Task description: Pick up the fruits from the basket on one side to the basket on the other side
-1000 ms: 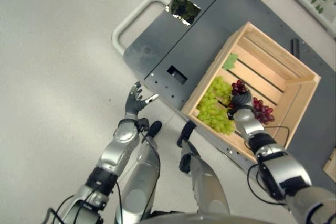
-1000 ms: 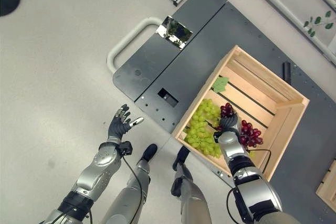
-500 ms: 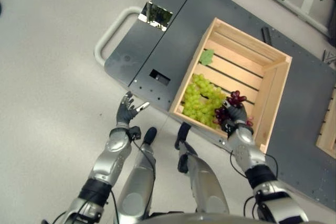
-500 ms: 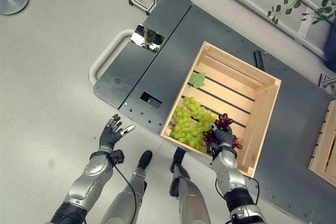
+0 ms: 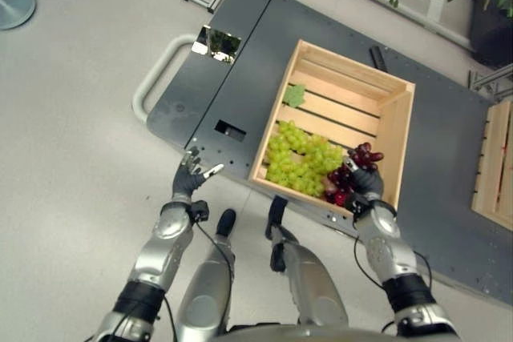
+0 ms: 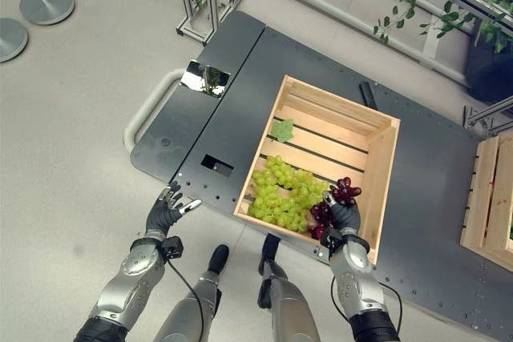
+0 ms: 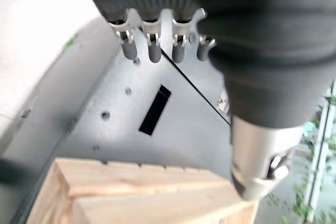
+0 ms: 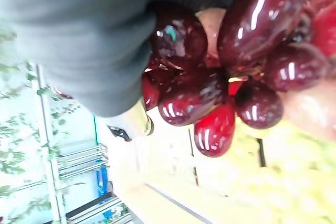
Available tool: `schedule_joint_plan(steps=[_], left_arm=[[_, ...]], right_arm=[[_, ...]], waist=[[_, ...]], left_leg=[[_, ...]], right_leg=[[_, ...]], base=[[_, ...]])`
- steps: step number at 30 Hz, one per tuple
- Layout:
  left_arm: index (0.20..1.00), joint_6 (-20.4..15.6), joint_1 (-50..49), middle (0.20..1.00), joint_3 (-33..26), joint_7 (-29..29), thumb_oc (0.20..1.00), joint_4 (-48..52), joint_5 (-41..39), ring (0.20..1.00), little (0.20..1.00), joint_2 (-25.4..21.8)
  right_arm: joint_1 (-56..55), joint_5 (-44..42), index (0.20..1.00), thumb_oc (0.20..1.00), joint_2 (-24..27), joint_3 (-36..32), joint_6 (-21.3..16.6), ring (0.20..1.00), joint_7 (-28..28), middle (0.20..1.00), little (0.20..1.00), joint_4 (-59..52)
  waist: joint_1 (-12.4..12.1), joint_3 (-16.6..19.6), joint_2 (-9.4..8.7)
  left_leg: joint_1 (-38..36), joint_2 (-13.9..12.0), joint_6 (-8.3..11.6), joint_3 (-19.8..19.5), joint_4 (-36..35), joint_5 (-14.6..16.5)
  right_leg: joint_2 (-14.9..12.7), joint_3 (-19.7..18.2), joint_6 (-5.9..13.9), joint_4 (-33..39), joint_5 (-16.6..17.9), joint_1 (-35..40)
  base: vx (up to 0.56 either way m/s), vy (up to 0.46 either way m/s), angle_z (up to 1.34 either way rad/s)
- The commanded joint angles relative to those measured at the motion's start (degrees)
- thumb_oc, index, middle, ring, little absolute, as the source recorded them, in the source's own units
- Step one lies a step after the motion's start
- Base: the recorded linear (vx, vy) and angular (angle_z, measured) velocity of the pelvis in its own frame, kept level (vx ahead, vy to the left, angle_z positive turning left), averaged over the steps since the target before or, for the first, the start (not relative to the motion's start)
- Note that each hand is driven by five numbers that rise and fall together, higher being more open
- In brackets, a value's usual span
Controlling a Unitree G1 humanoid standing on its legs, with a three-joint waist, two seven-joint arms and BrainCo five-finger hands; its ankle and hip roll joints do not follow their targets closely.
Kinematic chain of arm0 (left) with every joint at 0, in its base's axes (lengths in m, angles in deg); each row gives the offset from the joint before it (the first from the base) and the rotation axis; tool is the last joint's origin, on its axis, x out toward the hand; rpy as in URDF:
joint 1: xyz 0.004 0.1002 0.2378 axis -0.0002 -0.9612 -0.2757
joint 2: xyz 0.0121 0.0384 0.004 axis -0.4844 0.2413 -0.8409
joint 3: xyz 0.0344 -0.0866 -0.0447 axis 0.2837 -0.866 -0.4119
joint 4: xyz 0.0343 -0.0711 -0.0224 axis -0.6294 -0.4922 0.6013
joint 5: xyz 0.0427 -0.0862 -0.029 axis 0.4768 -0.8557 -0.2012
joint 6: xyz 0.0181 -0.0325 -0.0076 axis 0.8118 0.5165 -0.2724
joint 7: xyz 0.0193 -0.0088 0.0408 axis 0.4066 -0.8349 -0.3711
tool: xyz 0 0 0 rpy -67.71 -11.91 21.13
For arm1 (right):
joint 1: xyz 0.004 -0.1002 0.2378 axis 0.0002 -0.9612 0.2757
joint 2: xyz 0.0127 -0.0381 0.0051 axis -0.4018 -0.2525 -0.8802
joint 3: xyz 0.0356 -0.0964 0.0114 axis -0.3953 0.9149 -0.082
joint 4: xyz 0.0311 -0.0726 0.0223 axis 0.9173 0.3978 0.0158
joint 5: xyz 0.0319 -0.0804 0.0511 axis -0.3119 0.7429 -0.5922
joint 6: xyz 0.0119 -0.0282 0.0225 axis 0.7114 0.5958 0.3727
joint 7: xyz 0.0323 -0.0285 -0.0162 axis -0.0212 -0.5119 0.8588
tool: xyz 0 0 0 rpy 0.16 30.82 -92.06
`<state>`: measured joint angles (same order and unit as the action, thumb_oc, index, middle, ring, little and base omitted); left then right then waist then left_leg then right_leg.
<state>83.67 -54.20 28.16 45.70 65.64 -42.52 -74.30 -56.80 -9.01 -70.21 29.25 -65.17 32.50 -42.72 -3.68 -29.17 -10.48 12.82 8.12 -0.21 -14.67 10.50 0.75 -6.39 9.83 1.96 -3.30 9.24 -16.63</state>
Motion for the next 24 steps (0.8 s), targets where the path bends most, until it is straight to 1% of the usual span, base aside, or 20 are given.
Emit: schedule_joint_plan(steps=[1, 2, 6, 9, 11, 12, 13, 17, 18, 19, 20, 21, 22, 24], left_arm=[[1.0, -1.3, -0.1, 1.0, -3.3, 2.0, 1.0, 4.3, 3.5, 1.0, 1.0, -1.0], [1.0, -1.3, -0.1, 1.0, -3.3, 2.1, 1.0, 4.3, 3.5, 1.0, 1.0, -0.9], [1.0, -1.2, 0.0, 1.0, -2.9, 3.0, 1.0, 4.6, 5.5, 1.0, 1.0, -1.6], [1.0, -0.9, 0.0, 1.0, -2.2, 4.0, 1.0, 4.6, 7.0, 1.0, 1.0, -2.1], [1.0, -0.8, 0.0, 1.0, -1.9, 4.2, 1.0, 4.5, 7.4, 1.0, 1.0, -2.3], [1.0, -0.6, -0.1, 1.0, -1.5, 4.6, 1.0, 4.3, 8.3, 1.0, 1.0, -2.5], [1.0, -0.6, -0.1, 1.0, -1.5, 4.6, 1.0, 4.2, 8.3, 1.0, 1.0, -2.5], [1.0, -0.5, 0.9, 1.0, 0.3, 5.1, 1.0, 3.2, 11.8, 1.0, 1.0, -3.2], [1.0, -0.6, 1.3, 1.0, 1.5, 5.1, 1.0, 2.7, 13.0, 1.0, 1.0, -3.3], [1.0, -0.6, 1.3, 1.0, 1.5, 5.1, 1.0, 2.7, 13.0, 1.0, 1.0, -3.3], [1.0, -0.5, 1.5, 1.0, 2.5, 5.3, 1.0, 2.2, 13.4, 1.0, 1.0, -2.9], [1.0, -0.5, 1.5, 1.0, 2.5, 5.3, 1.0, 2.2, 13.4, 1.0, 1.0, -2.9], [1.0, -0.2, 1.7, 1.0, 3.7, 5.6, 1.0, 1.4, 14.1, 1.0, 1.0, -2.5], [1.0, 0.1, 1.8, 1.0, 4.4, 6.0, 1.0, 1.1, 14.2, 1.0, 1.0, -2.2]], right_arm=[[3.1, 2.0, 0.2, 0.2, 4.0, -2.0, -1.4, 0.2, 2.3, 0.2, 0.2, -10.2], [3.1, 2.1, 0.2, 0.2, 4.0, -2.0, -1.4, 0.2, 2.3, 0.2, 0.2, -10.3], [4.5, 3.6, 0.2, 0.2, 5.2, -1.8, -0.6, 0.2, 2.6, 0.2, 0.2, -11.9], [5.8, 4.6, 0.2, 0.2, 6.3, -1.0, 0.3, 0.2, 3.6, 0.2, 0.2, -13.8], [5.9, 4.7, 0.2, 0.2, 6.3, -0.6, 0.5, 0.2, 4.0, 0.2, 0.2, -14.2], [6.3, 5.4, 0.2, 0.2, 6.7, 0.2, 1.1, 0.2, 4.5, 0.2, 0.2, -14.8], [6.3, 5.4, 0.2, 0.2, 6.7, 0.2, 1.1, 0.2, 4.4, 0.2, 0.2, -14.8], [7.5, 6.1, 0.2, 0.2, 6.8, 2.9, 2.1, 0.2, 5.6, 0.2, 0.2, -14.2], [8.0, 6.6, 0.2, 0.2, 6.6, 4.1, 2.5, 0.2, 6.0, 0.2, 0.2, -13.6], [8.0, 6.6, 0.2, 0.2, 6.6, 4.1, 2.5, 0.2, 6.0, 0.2, 0.2, -13.6], [8.2, 7.6, 0.2, 0.2, 6.4, 5.5, 3.1, 0.2, 6.3, 0.2, 0.2, -12.8], [8.2, 7.7, 0.2, 0.2, 6.4, 5.5, 3.1, 0.2, 6.3, 0.2, 0.2, -12.8], [8.3, 8.0, 0.2, 0.2, 5.8, 6.7, 3.8, 0.2, 6.7, 0.2, 0.2, -12.2], [8.5, 8.4, 0.2, 0.2, 5.4, 7.6, 4.1, 0.2, 6.9, 0.2, 0.2, -11.8]], waist=[[0.5, 1.8, -0.72], [0.5, 1.8, -0.71], [0.9, 3.7, -0.97], [1.4, 5.9, -1.27], [1.5, 6.6, -1.31], [1.7, 7.8, -1.45], [1.7, 7.8, -1.43], [2.3, 10.7, -1.48], [2.5, 12.1, -1.44], [2.5, 12.1, -1.42], [2.6, 13.5, -1.43], [2.6, 13.5, -1.4], [2.7, 14.7, -1.42], [2.7, 15.4, -1.36]], left_leg=[[-3.2, 1.9, -2.61, -0.4, -8.3, -0.4], [-3.2, 1.9, -2.61, -0.4, -8.4, -0.4], [-4.6, 1.5, -2.64, -0.1, -8.8, -0.1], [-6.4, 1.1, -2.77, 0.3, -9.4, 0.3], [-6.9, 1.1, -2.79, 0.4, -9.7, 0.4], [-7.8, 1.0, -2.83, 0.6, -10.0, 0.6], [-7.9, 1.0, -2.83, 0.6, -10.1, 0.6], [-9.1, 0.6, -2.76, 1.0, -10.6, 0.9], [-9.5, 0.4, -2.73, 1.2, -10.8, 1.0], [-9.5, 0.4, -2.73, 1.2, -10.8, 1.0], [-10.0, 0.2, -2.65, 1.5, -10.9, 1.1], [-10.0, 0.2, -2.65, 1.5, -11.0, 1.1], [-10.4, 0.0, -2.61, 1.7, -11.1, 1.2], [-10.7, -0.1, -2.59, 1.7, -11.1, 1.3]], right_leg=[[-5.7, -0.6, 7.98, -2.0, -1.1, -1.6], [-5.7, -0.6, 7.98, -1.9, -1.1, -1.6], [-5.4, -0.8, 8.02, -2.0, -1.5, -0.9], [-5.1, -1.4, 8.2, -2.4, -1.9, 0.2], [-5.0, -1.4, 8.26, -2.3, -1.9, 0.6], [-4.9, -1.4, 8.22, -2.2, -2.1, 1.3], [-4.8, -1.4, 8.22, -2.2, -2.1, 1.4], [-4.5, -1.3, 8.2, -1.7, -2.5, 2.8], [-4.4, -1.3, 8.25, -1.5, -2.6, 3.4], [-4.4, -1.2, 8.25, -1.5, -2.6, 3.4], [-4.3, -1.2, 8.27, -1.3, -2.8, 4.1], [-4.2, -1.2, 8.26, -1.3, -2.8, 4.1], [-4.1, -1.2, 8.26, -1.1, -2.9, 4.7], [-4.1, -1.1, 8.2, -1.0, -3.1, 5.2]], base=[[0.03, -0.009, -0.09], [0.03, -0.008, -0.09], [0.04, -0.001, -0.04], [0.06, 0.003, -0.11], [0.05, 0.009, -0.17], [0.05, 0.002, -0.16], [0.04, 0.003, -0.13], [0.05, 0.013, -0.05], [0.04, 0.014, -0.04], [0.06, 0.017, -0.03], [0.04, 0.005, -0.03], [0.06, 0.006, -0.05], [0.03, 0.0, -0.08], [0.05, 0.006, -0.08]])
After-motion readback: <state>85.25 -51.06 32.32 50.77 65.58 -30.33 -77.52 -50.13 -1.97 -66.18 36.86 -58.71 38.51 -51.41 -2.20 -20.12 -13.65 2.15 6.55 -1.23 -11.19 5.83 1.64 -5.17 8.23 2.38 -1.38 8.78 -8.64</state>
